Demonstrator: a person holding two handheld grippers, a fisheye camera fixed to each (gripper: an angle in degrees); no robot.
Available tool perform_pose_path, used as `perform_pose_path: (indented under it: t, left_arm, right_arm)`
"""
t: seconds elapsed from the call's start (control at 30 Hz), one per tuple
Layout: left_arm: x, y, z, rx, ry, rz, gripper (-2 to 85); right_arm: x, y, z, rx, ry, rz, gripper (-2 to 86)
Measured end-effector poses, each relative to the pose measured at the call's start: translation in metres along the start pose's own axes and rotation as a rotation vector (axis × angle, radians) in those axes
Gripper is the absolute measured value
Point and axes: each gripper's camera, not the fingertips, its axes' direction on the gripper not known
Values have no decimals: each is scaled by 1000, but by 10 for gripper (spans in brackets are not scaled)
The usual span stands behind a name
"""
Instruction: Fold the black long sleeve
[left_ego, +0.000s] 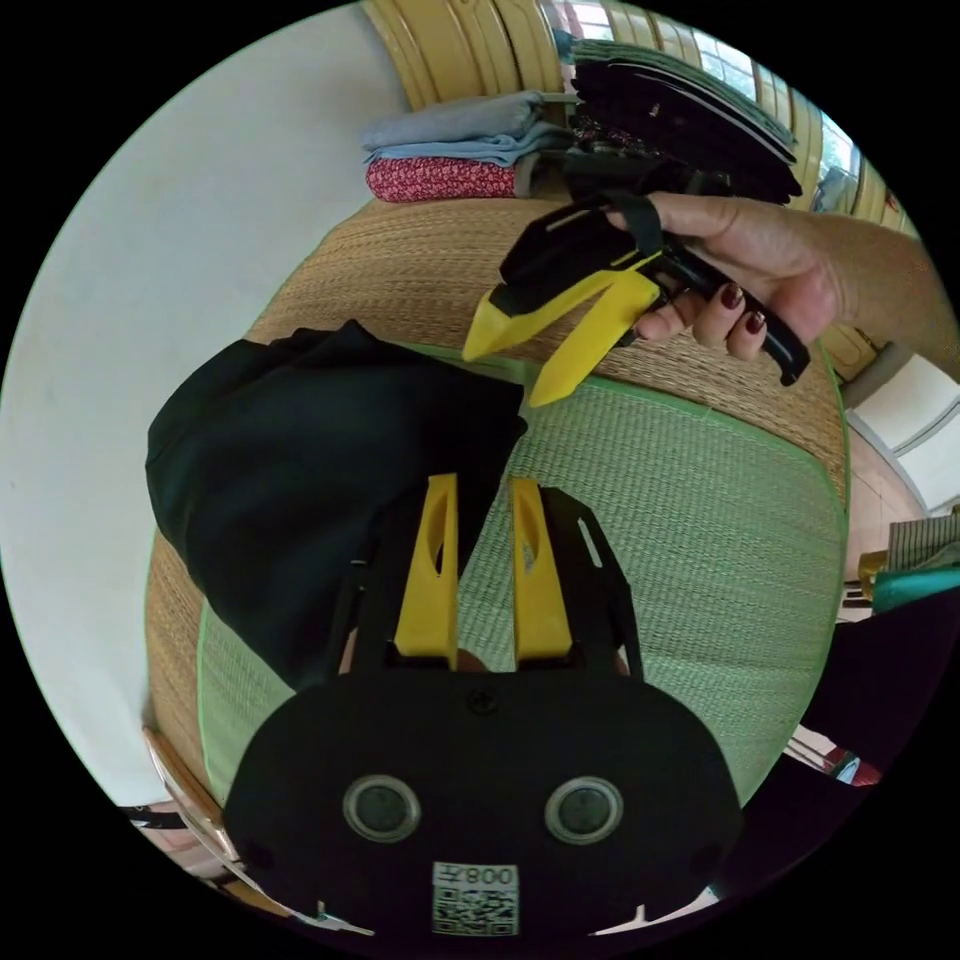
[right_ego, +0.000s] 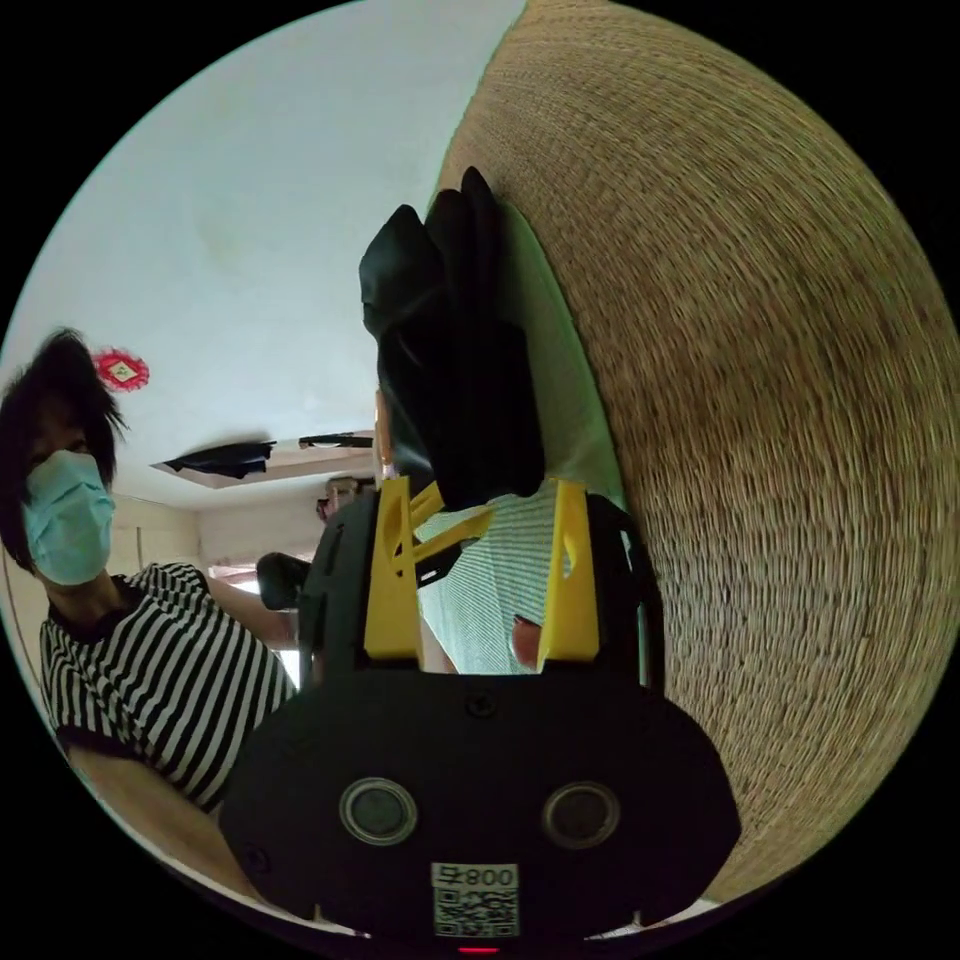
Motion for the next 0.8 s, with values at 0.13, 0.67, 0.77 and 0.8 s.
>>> perform_pose_path:
  t: [0.13, 0.67, 0.77, 0.8]
  left_arm:
    - [-22, 14, 1, 9, 55, -65, 87]
    - [-191, 103, -25, 84, 437, -432, 38]
    - [-250, 159, -35, 106, 467, -695, 73]
    - [-273, 186, -31, 91, 490, -822, 104]
  right_arm:
    - [3, -8, 6, -5, 1, -26, 181]
    - [17, -32, 8, -127, -84, -61, 62]
    - [20, -27, 0, -104, -126, -23, 55]
    - [22, -24, -3, -93, -150, -8, 53]
